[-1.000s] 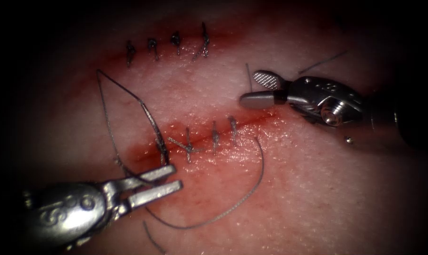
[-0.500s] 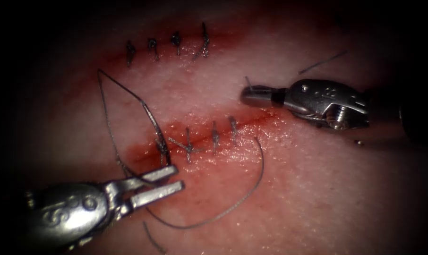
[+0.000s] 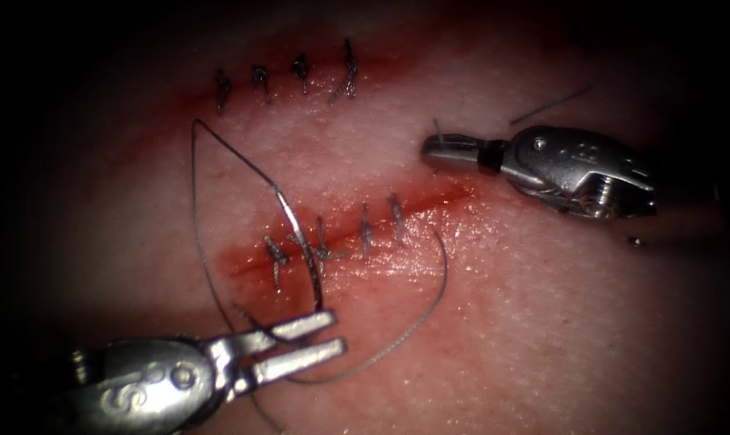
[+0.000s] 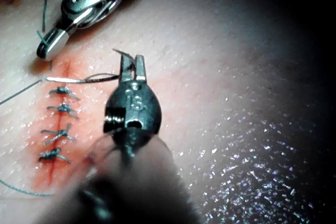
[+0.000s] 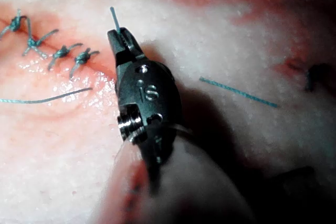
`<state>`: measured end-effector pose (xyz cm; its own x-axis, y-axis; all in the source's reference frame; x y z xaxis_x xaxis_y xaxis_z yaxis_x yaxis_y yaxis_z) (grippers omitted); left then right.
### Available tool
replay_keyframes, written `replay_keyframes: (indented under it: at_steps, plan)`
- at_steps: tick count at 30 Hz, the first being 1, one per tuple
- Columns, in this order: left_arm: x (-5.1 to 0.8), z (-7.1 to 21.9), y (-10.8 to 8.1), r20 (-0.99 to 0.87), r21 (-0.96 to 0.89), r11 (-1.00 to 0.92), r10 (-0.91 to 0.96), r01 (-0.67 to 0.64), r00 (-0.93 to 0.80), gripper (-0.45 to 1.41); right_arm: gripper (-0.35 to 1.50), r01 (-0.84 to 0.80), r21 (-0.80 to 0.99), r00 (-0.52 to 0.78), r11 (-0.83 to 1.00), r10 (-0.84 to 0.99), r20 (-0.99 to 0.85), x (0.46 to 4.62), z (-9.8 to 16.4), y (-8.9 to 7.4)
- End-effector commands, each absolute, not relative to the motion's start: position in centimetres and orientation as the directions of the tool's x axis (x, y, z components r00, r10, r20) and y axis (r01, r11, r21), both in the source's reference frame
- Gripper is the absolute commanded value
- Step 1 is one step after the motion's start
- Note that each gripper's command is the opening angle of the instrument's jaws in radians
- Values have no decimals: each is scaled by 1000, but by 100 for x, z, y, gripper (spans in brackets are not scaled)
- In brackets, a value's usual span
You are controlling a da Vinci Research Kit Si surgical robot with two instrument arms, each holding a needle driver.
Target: Wound Closure
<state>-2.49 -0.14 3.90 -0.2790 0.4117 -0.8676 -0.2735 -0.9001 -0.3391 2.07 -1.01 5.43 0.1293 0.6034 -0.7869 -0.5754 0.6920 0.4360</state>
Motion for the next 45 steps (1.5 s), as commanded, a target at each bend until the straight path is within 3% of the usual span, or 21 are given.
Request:
replay_keyframes:
  at_steps: [1, 15, 16, 17, 18, 20, 21, 23, 24, 25, 27, 29, 30, 37, 45]
  plan:
    - [-257, 392, -21, -870, -340, -901, 410, -269, -275, -45, -35, -575, 442, 117, 688, 604, -789, 214, 544, -103]
    - [-264, 376, -30, -895, -312, -925, 363, -218, -259, -45, -35, -587, 445, 91, 677, 601, -794, 218, 537, -102]
    - [-262, 375, -28, -895, -306, -926, 359, -221, -264, -45, -3, -588, 445, 81, 675, 597, -799, 218, 538, -101]
    - [-258, 374, -24, -893, -306, -923, 363, -234, -265, -45, 42, -590, 445, 71, 674, 592, -803, 217, 538, -100]
    - [-254, 373, -19, -894, -304, -918, 367, -253, -258, -45, 66, -591, 445, 63, 673, 589, -806, 217, 539, -99]
    - [-243, 373, -7, -895, -301, -904, 377, -302, -237, -38, 89, -592, 446, 56, 672, 586, -809, 216, 539, -98]
    - [-238, 374, -2, -895, -300, -898, 381, -321, -230, -16, 93, -592, 446, 53, 671, 585, -810, 216, 539, -97]
    - [-228, 378, 9, -891, -296, -885, 392, -360, -231, 14, 95, -592, 446, 53, 671, 585, -810, 216, 539, -98]
    - [-222, 382, 17, -884, -291, -875, 401, -387, -241, 49, 93, -592, 446, 53, 671, 585, -810, 216, 539, -98]
    - [-219, 387, 24, -881, -286, -866, 406, -411, -244, 56, 93, -592, 446, 53, 671, 585, -810, 216, 539, -98]
    - [-215, 401, 39, -876, -270, -843, 416, -466, -245, 54, 89, -592, 446, 53, 671, 585, -810, 216, 539, -98]
    - [-212, 415, 54, -876, -255, -821, 420, -511, -237, 10, 88, -592, 446, 53, 672, 584, -810, 216, 539, -98]
    - [-210, 426, 63, -875, -242, -806, 422, -540, -237, 2, 84, -591, 446, 53, 672, 584, -810, 216, 538, -99]
    - [-199, 487, 88, -867, -193, -774, 422, -603, -264, 26, 73, -586, 448, 53, 675, 584, -810, 214, 536, -104]
    - [-172, 511, 77, -851, -176, -781, 427, -600, -305, 17, 63, -581, 450, 54, 678, 584, -810, 207, 535, -106]
